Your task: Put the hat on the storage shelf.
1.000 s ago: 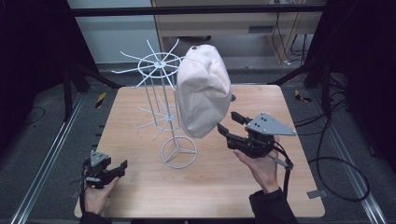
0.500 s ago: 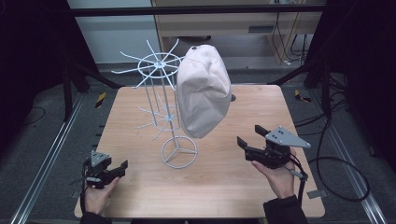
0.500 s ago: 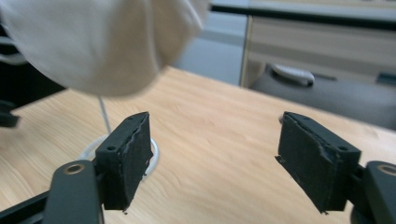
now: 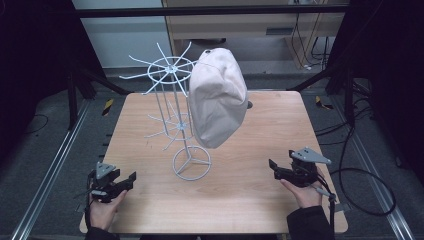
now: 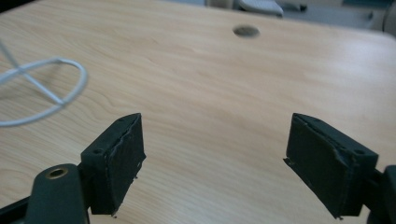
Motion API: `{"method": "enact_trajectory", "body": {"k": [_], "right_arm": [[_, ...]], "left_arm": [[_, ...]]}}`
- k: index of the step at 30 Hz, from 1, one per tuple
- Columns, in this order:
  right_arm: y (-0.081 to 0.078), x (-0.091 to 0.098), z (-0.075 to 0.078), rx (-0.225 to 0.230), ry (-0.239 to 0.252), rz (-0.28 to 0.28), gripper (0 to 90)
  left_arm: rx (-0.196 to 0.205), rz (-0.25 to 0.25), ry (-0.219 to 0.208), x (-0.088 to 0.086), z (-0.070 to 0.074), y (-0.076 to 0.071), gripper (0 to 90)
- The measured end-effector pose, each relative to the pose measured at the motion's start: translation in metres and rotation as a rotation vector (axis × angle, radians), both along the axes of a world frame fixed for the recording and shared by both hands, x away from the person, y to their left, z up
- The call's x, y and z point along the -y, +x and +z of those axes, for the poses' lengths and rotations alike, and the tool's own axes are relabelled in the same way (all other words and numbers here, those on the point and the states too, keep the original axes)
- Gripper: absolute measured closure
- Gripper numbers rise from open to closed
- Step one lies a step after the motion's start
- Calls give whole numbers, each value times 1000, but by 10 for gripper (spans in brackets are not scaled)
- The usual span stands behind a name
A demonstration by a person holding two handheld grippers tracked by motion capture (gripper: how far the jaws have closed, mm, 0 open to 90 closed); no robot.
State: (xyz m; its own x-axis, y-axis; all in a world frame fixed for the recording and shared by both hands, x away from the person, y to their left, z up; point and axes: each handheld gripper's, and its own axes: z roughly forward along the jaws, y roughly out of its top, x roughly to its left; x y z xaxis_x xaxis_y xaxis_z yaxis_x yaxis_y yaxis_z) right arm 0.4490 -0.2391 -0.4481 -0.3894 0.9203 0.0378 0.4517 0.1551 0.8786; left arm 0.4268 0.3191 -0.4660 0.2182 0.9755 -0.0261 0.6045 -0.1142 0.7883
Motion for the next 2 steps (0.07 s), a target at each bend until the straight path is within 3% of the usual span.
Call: {"method": "enact_trajectory", "body": {"k": [2], "right_arm": [[4,9,-14,-47,-30,-36,191]], "left_arm": [[-1,-3,-5,0,0,0,375]]}}
